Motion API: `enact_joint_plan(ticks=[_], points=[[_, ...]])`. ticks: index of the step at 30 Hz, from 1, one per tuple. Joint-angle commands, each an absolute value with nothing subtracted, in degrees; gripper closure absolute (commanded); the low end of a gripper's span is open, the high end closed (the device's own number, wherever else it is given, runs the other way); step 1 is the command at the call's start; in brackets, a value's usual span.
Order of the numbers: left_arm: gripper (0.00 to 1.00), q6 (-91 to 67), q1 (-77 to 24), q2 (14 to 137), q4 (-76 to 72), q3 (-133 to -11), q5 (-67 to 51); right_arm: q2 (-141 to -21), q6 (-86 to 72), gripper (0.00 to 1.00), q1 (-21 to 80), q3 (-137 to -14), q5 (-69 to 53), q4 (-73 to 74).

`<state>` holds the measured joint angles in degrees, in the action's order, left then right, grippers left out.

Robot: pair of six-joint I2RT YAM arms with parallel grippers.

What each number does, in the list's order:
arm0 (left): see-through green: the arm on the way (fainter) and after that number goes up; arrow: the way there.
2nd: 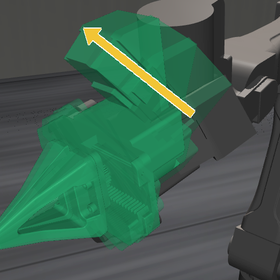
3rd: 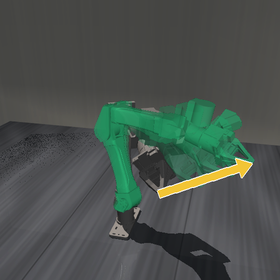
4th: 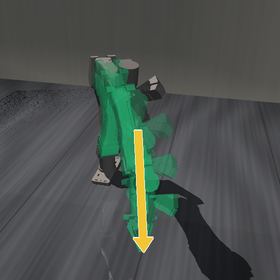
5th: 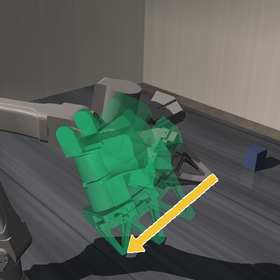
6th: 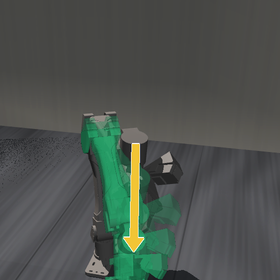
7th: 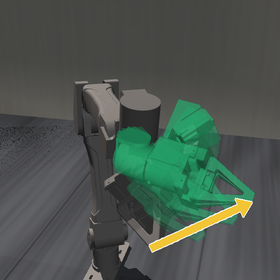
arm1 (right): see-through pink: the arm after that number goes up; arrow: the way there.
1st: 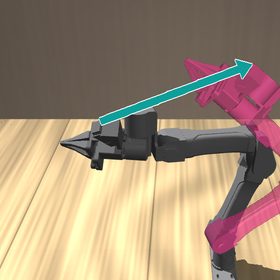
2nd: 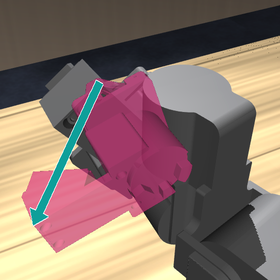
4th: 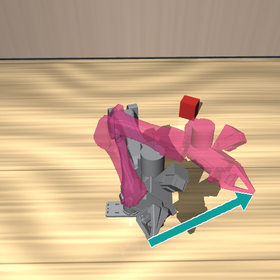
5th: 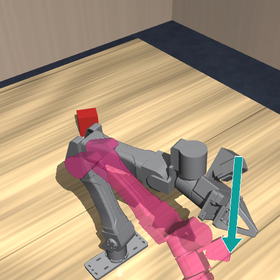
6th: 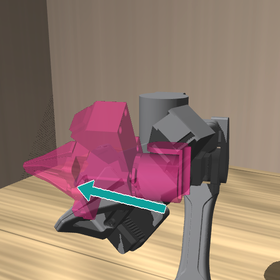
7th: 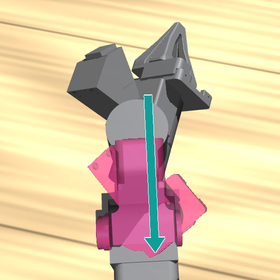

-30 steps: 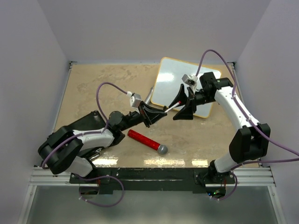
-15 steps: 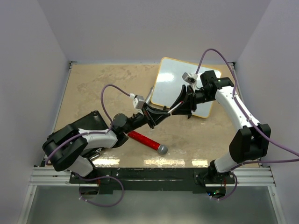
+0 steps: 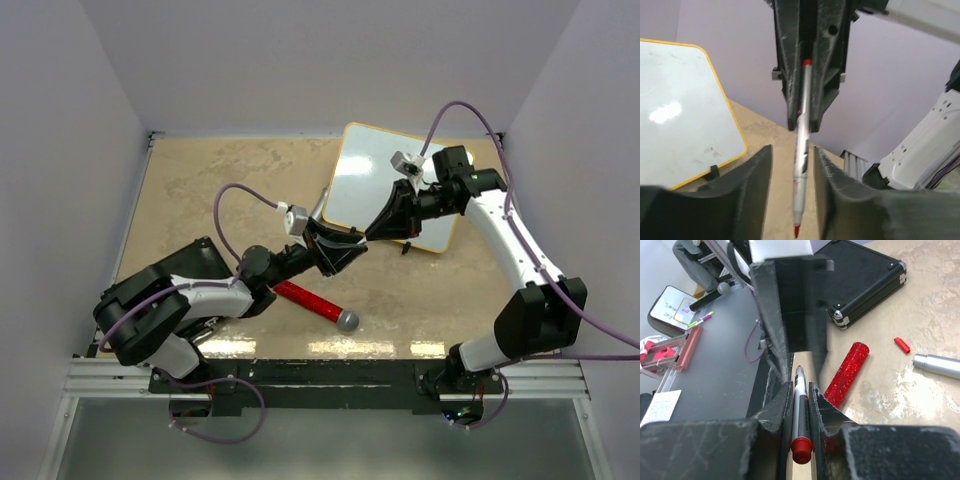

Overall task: Write a sentence on the whiteboard
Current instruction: Pass from the left arm to the right, then pass from the right arm to the left

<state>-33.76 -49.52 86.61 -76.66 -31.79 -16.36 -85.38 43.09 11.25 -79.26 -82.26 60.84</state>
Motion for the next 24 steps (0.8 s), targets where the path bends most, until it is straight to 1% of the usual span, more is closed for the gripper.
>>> enact_joint_plan(ticks=[1, 2, 4, 5, 6, 7, 8, 9, 11, 12, 14, 15, 16, 18, 21, 24], points=[[0.45, -30.0, -49.0, 85.0, -83.6, -29.7, -17.7, -81.0, 42.7, 1.00, 11.7, -81.4, -82.4, 59.8], [0.33, -28.3, -48.6, 82.5, -82.5, -28.9, -18.7, -80.6, 42.9, 1.00, 11.6, -81.8, -79.3, 59.6], [0.27, -26.6, -46.9, 79.0, -77.2, -26.6, -20.0, -78.8, 42.8, 1.00, 11.7, -82.0, -76.0, 58.0], [0.21, -24.7, -46.1, 74.8, -75.1, -25.8, -21.0, -78.0, 42.7, 1.00, 11.6, -82.0, -74.2, 57.3], [0.17, -23.7, -43.8, 72.2, -69.7, -25.1, -21.6, -76.8, 41.7, 1.00, 11.7, -81.7, -70.6, 55.7], [0.10, -22.6, -42.6, 69.5, -66.5, -24.2, -22.2, -74.9, 40.4, 1.00, 11.7, -81.3, -68.8, 52.5], [0.00, -19.8, -41.5, 64.4, -62.9, -24.2, -23.9, -73.7, 38.3, 1.00, 11.6, -80.1, -66.8, 50.5], [0.00, -18.5, -39.4, 61.9, -54.7, -24.5, -24.3, -72.6, 36.6, 1.00, 12.1, -79.4, -63.1, 48.4], [0.00, -13.4, -38.1, 57.2, -46.0, -27.5, -25.0, -70.7, 34.6, 1.00, 13.3, -78.1, -58.6, 45.4], [0.00, -11.7, -37.6, 56.8, -39.0, -28.8, -25.7, -70.4, 34.1, 1.00, 15.4, -77.9, -56.6, 45.1], [0.00, -7.6, -37.6, 58.3, -32.7, -33.9, -29.7, -70.1, 32.0, 1.00, 18.0, -77.8, -50.6, 44.7], [0.00, -6.9, -37.6, 59.7, -29.2, -36.7, -31.1, -70.0, 30.4, 1.00, 21.1, -77.4, -48.2, 43.8], [0.00, -6.9, -37.7, 61.1, -28.5, -37.9, -32.8, -69.9, 28.3, 1.00, 22.2, -76.9, -45.8, 42.4], [0.02, -6.3, -38.8, 65.2, -27.7, -40.3, -35.2, -70.0, 26.8, 1.00, 23.5, -76.6, -45.2, 41.5], [0.06, -2.0, -43.0, 69.5, -25.1, -43.6, -31.7, -70.8, 26.1, 1.00, 23.7, -77.6, -44.8, 42.3], [0.13, -0.4, -45.2, 73.7, -23.3, -47.2, -30.6, -70.9, 25.9, 1.00, 24.2, -77.4, -45.4, 42.4]])
